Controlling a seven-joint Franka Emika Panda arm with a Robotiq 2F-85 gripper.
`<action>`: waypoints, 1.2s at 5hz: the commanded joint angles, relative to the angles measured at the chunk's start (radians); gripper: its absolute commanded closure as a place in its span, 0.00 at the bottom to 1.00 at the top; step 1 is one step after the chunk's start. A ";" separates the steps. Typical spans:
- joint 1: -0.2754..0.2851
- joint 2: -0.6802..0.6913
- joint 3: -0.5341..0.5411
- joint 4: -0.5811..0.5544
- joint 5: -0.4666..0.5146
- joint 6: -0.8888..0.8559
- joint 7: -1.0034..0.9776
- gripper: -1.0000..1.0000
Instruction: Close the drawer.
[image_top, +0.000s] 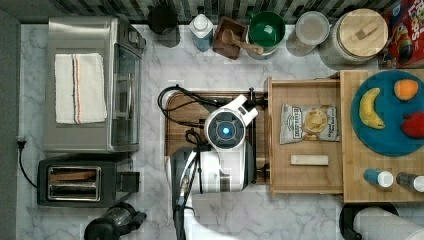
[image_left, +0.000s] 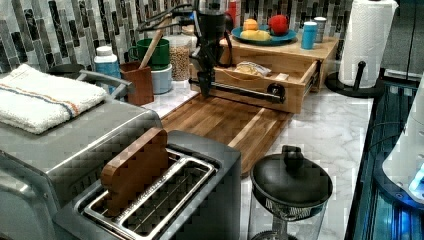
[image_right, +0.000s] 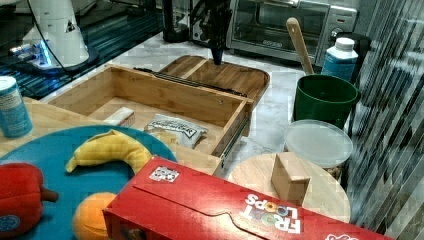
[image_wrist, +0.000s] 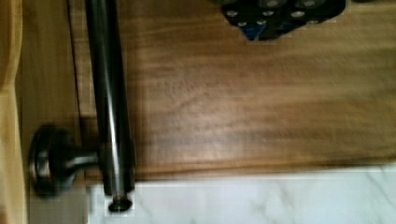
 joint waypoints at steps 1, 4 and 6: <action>-0.061 0.036 -0.076 -0.035 -0.087 0.085 -0.151 1.00; -0.162 0.068 -0.121 0.060 -0.093 0.073 -0.353 1.00; -0.258 0.093 -0.173 0.091 -0.048 0.178 -0.523 1.00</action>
